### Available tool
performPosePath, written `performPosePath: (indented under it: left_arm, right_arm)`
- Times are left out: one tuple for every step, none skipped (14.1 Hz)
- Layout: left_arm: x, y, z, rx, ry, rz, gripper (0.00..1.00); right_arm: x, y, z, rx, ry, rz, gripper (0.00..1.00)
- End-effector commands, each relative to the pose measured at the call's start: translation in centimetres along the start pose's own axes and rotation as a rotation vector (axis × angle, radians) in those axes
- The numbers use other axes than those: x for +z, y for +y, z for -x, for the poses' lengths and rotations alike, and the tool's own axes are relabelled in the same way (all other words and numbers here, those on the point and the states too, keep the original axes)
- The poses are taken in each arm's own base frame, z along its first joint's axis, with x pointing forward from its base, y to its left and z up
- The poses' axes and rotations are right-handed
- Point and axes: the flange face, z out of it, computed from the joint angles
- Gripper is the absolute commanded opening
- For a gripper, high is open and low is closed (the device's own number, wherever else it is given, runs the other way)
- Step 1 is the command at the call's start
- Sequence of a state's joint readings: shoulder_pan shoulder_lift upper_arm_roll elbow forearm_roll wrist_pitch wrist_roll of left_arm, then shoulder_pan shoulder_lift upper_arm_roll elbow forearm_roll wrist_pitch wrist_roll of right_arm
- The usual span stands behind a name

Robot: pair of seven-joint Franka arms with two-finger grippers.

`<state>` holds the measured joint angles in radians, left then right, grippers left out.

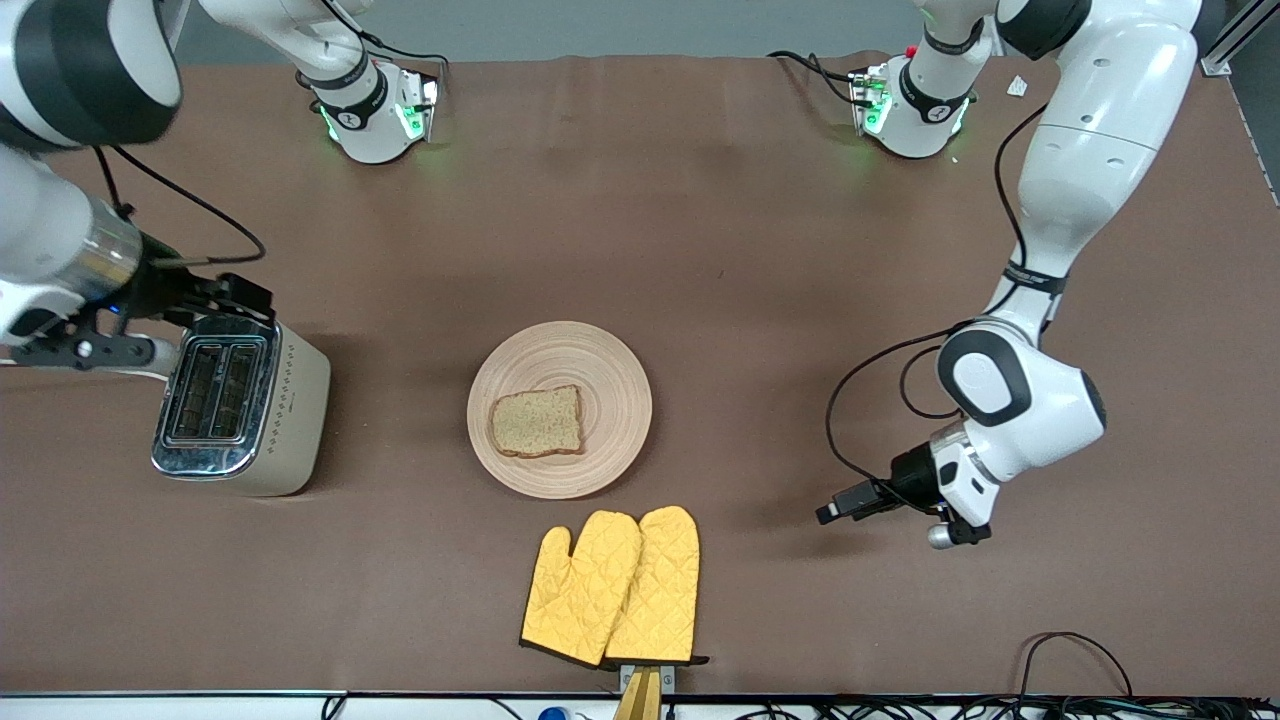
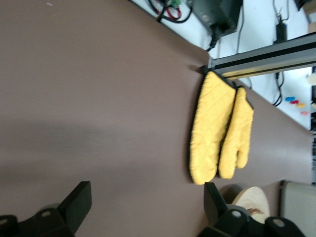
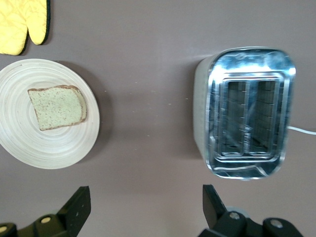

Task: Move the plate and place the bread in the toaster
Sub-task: 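Release the plate and withdraw the left gripper while the right gripper reaches the bread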

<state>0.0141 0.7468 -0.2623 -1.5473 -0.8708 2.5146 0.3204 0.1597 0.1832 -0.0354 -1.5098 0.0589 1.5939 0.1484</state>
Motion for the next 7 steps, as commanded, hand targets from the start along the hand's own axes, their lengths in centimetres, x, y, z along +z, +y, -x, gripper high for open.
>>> performPosePath:
  left_arm:
    - [-5.1, -0.8, -1.3, 0.009, -0.046, -0.07, 1.0]
    - [-7.5, -0.3, -2.3, 0.007, -0.049, -0.105, 1.0]
    - [-9.0, 0.6, -2.6, 0.011, -0.065, -0.146, 1.0]
    - [-10.6, 2.2, -2.9, 0.028, -0.068, -0.208, 1.0]
    - [-12.3, 3.5, -3.0, 0.054, -0.065, -0.287, 1.0]
    - [-13.9, 5.4, -2.7, 0.083, -0.061, -0.368, 1.0]
    - [-15.2, 7.0, -2.2, 0.106, -0.067, -0.444, 1.0]
  right_arm:
    - [4.5, -3.3, -1.8, 0.031, -0.035, 0.005, 1.0]
    - [6.3, -4.5, -2.4, 0.067, -0.029, 0.008, 1.0]
    - [8.4, -6.9, -2.8, 0.095, -0.012, 0.01, 1.0]
    - [10.8, -9.6, -3.3, 0.106, 0.002, 0.012, 1.0]
    - [12.6, -11.5, -3.6, 0.118, 0.013, 0.012, 1.0]
    - [14.6, -13.2, -4.0, 0.126, 0.021, 0.013, 1.0]
    - [16.7, -14.4, -4.3, 0.133, 0.026, 0.015, 1.0]
